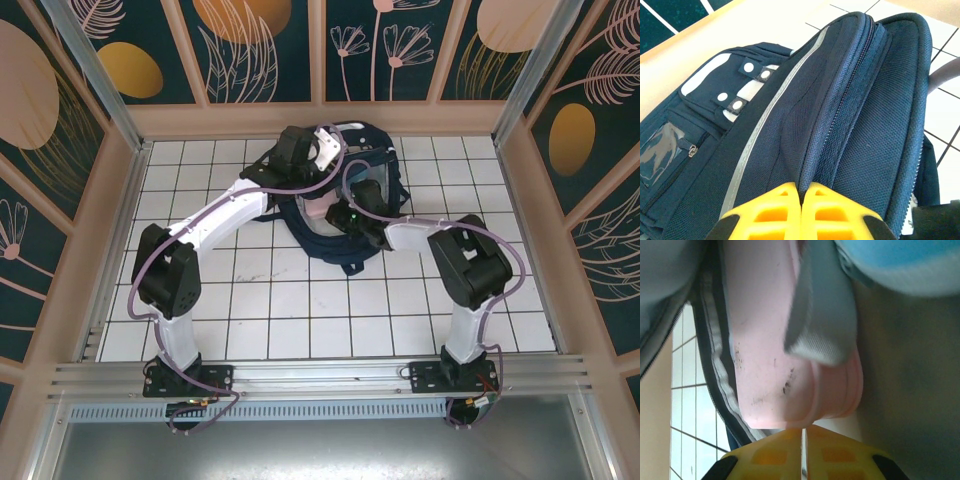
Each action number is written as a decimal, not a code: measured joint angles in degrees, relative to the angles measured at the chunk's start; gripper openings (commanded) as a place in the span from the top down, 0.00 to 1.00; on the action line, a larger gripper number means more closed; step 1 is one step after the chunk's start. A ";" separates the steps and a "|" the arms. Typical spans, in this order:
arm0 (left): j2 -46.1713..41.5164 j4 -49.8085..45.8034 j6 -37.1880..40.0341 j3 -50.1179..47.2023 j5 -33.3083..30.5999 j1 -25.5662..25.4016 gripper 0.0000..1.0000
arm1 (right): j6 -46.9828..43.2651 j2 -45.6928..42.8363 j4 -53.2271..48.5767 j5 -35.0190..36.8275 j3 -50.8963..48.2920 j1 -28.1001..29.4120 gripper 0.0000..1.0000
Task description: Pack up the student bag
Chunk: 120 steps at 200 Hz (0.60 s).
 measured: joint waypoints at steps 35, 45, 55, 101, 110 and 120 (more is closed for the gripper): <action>-0.13 0.94 -2.03 -0.74 -0.42 0.00 0.89 | 0.44 0.72 1.51 0.09 0.55 0.00 0.80; -0.13 1.01 -2.99 -0.76 -0.42 0.00 0.78 | 0.35 -0.24 2.01 -0.04 -0.90 0.00 0.76; -0.13 1.03 -3.87 -0.79 -0.39 -0.02 0.58 | 0.55 -2.64 2.08 0.15 -3.69 0.00 0.72; -2.16 3.50 -10.67 -1.51 -0.39 0.74 0.27 | 0.57 -23.06 -4.24 3.58 -19.50 -0.76 0.54; -3.17 4.04 -12.11 -2.51 0.15 1.64 0.25 | 0.52 -26.53 -6.45 5.01 -20.83 -1.75 0.53; -4.59 4.96 -13.88 -4.20 0.98 3.19 0.22 | 0.50 -29.62 -8.68 6.27 -21.55 -3.19 0.50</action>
